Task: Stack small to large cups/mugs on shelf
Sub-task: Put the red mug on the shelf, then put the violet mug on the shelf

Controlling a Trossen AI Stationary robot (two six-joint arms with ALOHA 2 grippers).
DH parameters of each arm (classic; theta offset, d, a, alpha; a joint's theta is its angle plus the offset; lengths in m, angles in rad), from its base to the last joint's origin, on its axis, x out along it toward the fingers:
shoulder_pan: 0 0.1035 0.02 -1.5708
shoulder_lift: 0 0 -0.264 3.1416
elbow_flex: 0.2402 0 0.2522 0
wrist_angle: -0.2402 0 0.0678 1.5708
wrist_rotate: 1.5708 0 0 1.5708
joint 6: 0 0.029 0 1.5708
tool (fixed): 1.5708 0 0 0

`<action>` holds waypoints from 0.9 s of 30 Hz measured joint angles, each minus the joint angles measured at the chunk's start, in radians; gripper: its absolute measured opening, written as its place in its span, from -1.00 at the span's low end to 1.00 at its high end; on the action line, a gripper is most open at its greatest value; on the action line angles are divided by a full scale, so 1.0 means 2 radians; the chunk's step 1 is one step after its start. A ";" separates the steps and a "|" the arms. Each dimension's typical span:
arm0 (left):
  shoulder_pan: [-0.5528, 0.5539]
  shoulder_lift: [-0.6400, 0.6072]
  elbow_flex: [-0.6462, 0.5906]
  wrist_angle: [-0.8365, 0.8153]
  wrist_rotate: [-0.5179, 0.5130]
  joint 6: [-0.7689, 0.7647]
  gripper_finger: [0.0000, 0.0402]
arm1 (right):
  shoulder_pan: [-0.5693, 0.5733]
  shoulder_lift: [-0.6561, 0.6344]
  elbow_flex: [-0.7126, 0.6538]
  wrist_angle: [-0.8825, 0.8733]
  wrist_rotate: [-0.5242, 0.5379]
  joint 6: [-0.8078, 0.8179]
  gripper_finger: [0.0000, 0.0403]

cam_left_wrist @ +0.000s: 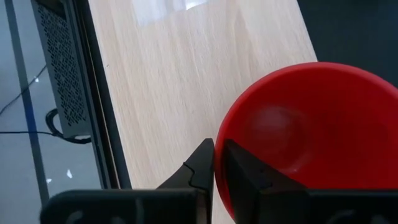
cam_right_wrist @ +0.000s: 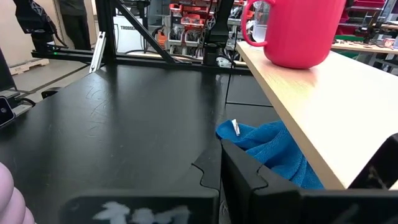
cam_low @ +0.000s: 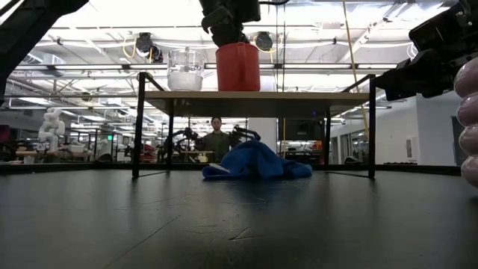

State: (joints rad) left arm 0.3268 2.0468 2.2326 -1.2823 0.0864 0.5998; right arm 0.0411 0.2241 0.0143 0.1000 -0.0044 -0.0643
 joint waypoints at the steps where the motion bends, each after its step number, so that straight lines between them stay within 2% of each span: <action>1: 0.001 0.000 0.000 0.000 0.001 0.000 -0.84 | 0.000 0.000 0.000 0.000 0.000 0.000 -1.00; 15: 0.006 0.000 0.000 0.010 0.009 -0.011 -0.82 | 0.000 0.000 0.000 -0.002 0.000 0.000 -1.00; 27: 0.016 -0.001 0.001 0.012 0.025 -0.013 -0.42 | 0.000 0.000 0.000 -0.006 0.000 0.007 -1.00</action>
State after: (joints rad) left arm 0.3597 2.0449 2.2341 -1.2583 0.1371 0.5734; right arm 0.0413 0.2237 0.0140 0.0885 -0.0048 -0.0494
